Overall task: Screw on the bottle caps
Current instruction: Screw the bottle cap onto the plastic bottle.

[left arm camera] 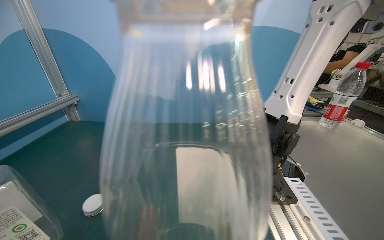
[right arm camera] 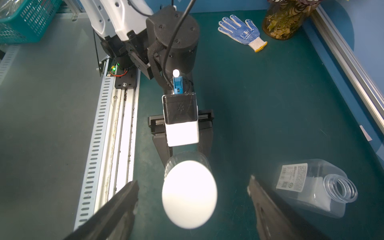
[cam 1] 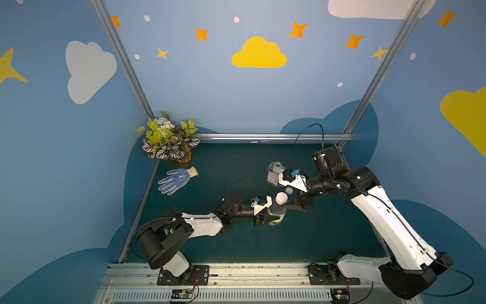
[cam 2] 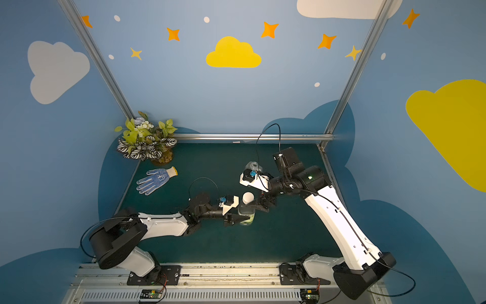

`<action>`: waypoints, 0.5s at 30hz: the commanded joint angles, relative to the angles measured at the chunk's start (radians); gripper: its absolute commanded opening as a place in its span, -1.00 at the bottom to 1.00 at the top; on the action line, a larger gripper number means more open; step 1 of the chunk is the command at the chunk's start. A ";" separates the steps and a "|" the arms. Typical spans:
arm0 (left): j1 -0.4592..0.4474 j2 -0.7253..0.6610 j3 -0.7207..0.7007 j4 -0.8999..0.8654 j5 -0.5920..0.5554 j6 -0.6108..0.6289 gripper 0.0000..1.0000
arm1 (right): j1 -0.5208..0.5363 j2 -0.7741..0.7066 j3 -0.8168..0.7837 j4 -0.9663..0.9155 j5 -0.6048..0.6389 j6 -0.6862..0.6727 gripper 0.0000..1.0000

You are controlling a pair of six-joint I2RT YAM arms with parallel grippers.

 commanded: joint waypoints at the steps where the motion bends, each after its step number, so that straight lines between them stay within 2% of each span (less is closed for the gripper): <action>1: 0.004 0.004 0.010 0.027 0.026 -0.004 -0.44 | 0.009 -0.003 0.009 -0.031 -0.022 -0.019 0.56; 13: 0.005 0.006 0.018 0.023 0.024 -0.007 -0.44 | 0.022 0.007 -0.011 -0.033 0.002 -0.015 -0.06; 15: 0.005 0.006 0.018 0.021 0.020 -0.004 -0.44 | 0.025 0.003 -0.013 -0.034 0.003 -0.016 -0.10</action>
